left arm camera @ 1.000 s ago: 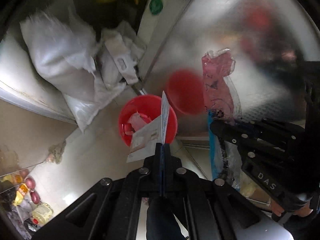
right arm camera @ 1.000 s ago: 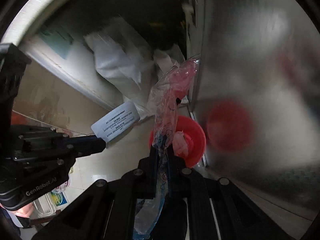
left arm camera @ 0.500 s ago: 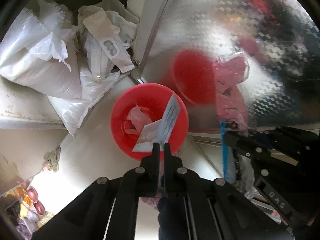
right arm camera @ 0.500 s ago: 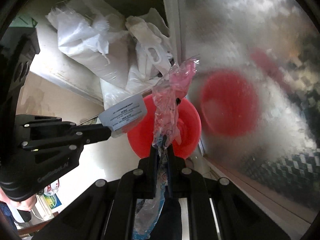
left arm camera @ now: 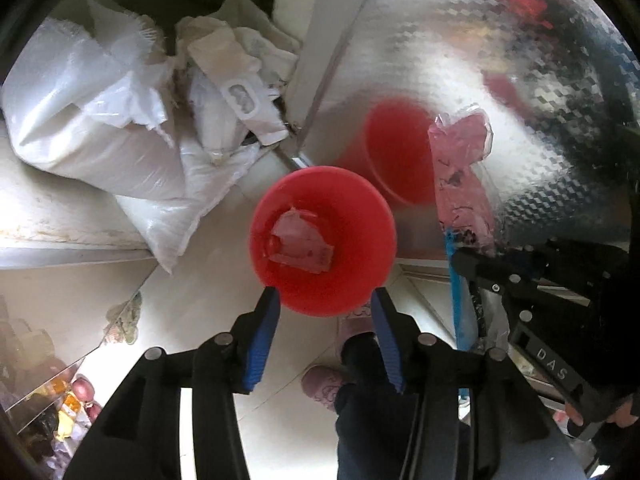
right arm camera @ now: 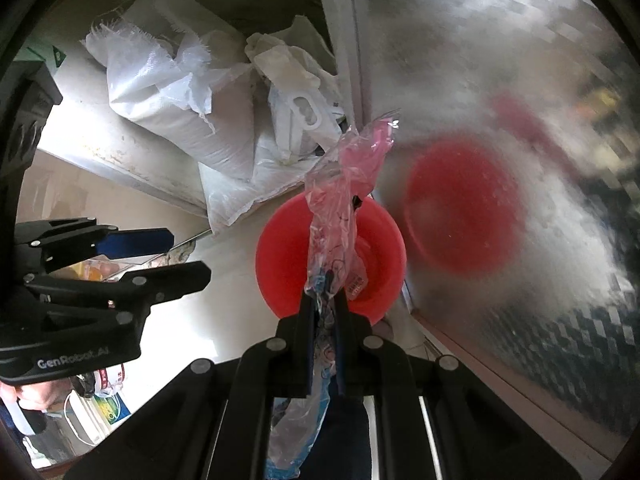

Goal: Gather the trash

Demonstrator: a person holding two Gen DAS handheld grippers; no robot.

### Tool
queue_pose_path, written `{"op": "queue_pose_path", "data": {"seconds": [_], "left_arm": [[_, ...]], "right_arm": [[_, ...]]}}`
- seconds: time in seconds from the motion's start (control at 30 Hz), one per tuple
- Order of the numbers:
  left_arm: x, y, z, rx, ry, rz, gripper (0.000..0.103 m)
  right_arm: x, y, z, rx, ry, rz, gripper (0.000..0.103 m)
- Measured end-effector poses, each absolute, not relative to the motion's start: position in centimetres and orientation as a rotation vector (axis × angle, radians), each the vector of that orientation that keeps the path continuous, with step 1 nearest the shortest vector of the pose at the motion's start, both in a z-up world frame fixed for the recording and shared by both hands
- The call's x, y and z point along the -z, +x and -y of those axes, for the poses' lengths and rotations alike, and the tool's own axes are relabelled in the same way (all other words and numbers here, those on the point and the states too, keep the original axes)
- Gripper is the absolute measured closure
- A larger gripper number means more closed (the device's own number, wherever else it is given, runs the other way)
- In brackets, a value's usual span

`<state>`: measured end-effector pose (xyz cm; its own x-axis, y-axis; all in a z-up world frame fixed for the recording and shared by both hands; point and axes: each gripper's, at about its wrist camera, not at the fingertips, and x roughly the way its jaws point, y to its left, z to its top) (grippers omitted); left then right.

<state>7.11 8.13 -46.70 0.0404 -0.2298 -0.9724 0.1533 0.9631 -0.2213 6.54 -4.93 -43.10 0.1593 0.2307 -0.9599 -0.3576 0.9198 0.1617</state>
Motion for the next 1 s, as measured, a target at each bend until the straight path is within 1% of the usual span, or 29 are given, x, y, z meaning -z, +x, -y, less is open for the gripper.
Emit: {"op": "queue_pose_path", "data": {"seconds": [0.07, 0.1, 0.13, 0.2, 0.3, 0.37, 0.4, 0.47, 0.77, 0.83, 0.87, 0.9, 0.93, 0.97, 1.0], "left_arm": [[46.7, 6.9, -8.9, 0.28, -0.059, -1.495, 0.057], [46.8, 6.8, -9.1, 0.28, -0.056, -1.491, 0.047], [46.8, 6.6, -9.4, 0.285, -0.055, -1.488, 0.032], [46.8, 6.3, -9.8, 0.3, -0.048, -1.473, 0.019], [47.0, 5.9, -10.6, 0.265, -0.043, -1.437, 0.018], [47.3, 6.0, -11.1, 0.245, -0.051, -1.431, 0.016], [47.4, 5.9, -11.4, 0.243, -0.06, -1.422, 0.013], [47.8, 6.0, -11.7, 0.234, -0.054, -1.414, 0.001], [49.4, 5.7, -12.5, 0.214, -0.04, -1.424, 0.0], [49.5, 5.4, -12.7, 0.21, -0.046, -1.433, 0.0], [49.5, 5.2, -12.7, 0.209, -0.046, -1.438, 0.0], [49.5, 5.0, -12.9, 0.211, -0.044, -1.44, 0.0], [49.4, 4.9, -12.9, 0.212, -0.035, -1.44, 0.0], [49.4, 4.8, -12.9, 0.21, -0.019, -1.438, 0.0], [49.3, 4.7, -12.9, 0.207, -0.006, -1.436, 0.0]], "right_arm": [[43.4, 6.5, 4.7, -0.429, -0.11, -1.351, 0.096], [43.6, 6.6, 4.6, -0.429, -0.109, -1.353, 0.096], [43.8, 6.6, 4.5, -0.426, -0.109, -1.356, 0.096], [44.1, 6.8, 4.1, -0.422, -0.102, -1.358, 0.096], [44.7, 7.1, 3.4, -0.428, -0.108, -1.36, 0.096], [45.0, 7.3, 2.9, -0.44, -0.121, -1.355, 0.096], [45.2, 7.3, 2.7, -0.444, -0.127, -1.355, 0.096], [45.7, 7.5, 2.3, -0.441, -0.142, -1.358, 0.096], [48.0, 8.3, 2.0, -0.4, -0.166, -1.375, 0.096], [48.4, 8.4, 1.8, -0.38, -0.197, -1.377, 0.09], [48.6, 8.5, 1.7, -0.367, -0.209, -1.377, 0.076], [48.6, 8.5, 1.6, -0.364, -0.206, -1.374, 0.056], [48.5, 8.6, 1.7, -0.366, -0.193, -1.366, 0.047], [48.4, 8.5, 1.9, -0.363, -0.187, -1.357, 0.035], [48.2, 8.5, 1.9, -0.356, -0.189, -1.344, 0.028]]}}
